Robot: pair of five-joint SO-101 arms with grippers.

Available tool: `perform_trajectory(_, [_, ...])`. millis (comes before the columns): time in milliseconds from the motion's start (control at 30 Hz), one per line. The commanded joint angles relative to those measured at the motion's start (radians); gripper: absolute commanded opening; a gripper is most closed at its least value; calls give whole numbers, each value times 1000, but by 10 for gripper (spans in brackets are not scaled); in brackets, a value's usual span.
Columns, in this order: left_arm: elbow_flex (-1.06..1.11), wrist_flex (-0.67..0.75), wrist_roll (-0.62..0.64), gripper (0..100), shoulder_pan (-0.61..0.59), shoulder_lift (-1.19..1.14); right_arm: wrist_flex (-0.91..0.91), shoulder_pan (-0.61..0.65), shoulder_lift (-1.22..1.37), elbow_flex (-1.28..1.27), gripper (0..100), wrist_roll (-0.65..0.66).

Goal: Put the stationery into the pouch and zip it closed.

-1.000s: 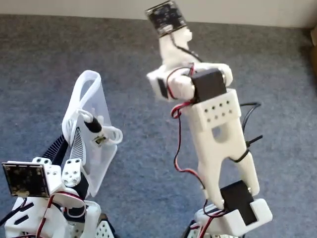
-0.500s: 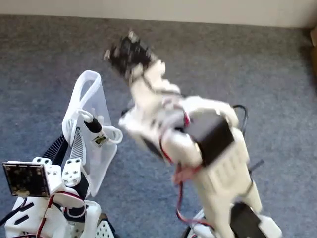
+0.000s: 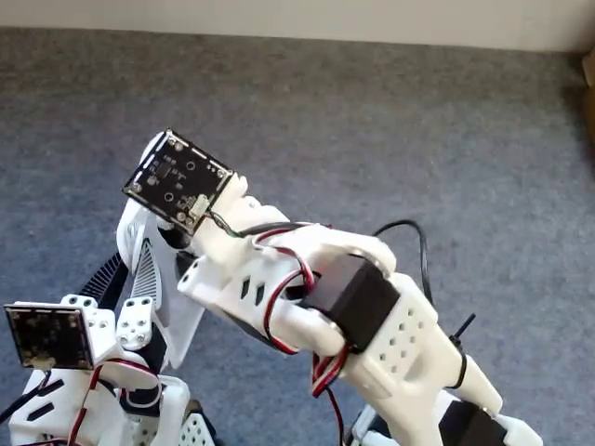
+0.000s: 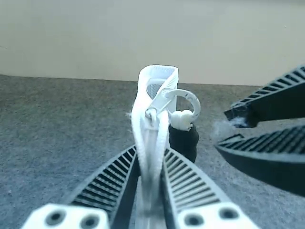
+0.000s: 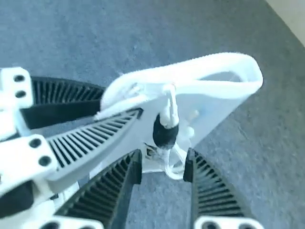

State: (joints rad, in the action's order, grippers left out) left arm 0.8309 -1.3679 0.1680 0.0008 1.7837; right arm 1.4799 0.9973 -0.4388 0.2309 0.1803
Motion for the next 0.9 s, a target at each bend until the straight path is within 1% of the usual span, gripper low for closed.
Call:
perform_trajectory(0, [-41, -2, -6, 6, 1, -2, -58, 15, -41, 4, 141, 9])
perform_trajectory(233, [-41, -2, -6, 6, 1, -2, -168, 12, -31, -7, 141, 8])
perform_trajectory(467, [-41, -2, -6, 6, 2, -2, -199, 8, -28, -13, 139, 11])
perform_trajectory(600, [-41, -2, -6, 6, 4, -2, -268, 8, -30, -93, 101, 11])
perform_trajectory(767, [-41, -2, -6, 6, 2, -2, -321, 5, -33, -174, 95, 12])
perform_trajectory(867, [-39, -2, -6, 6, 4, -2, -323, -30, -35, -177, 94, 12])
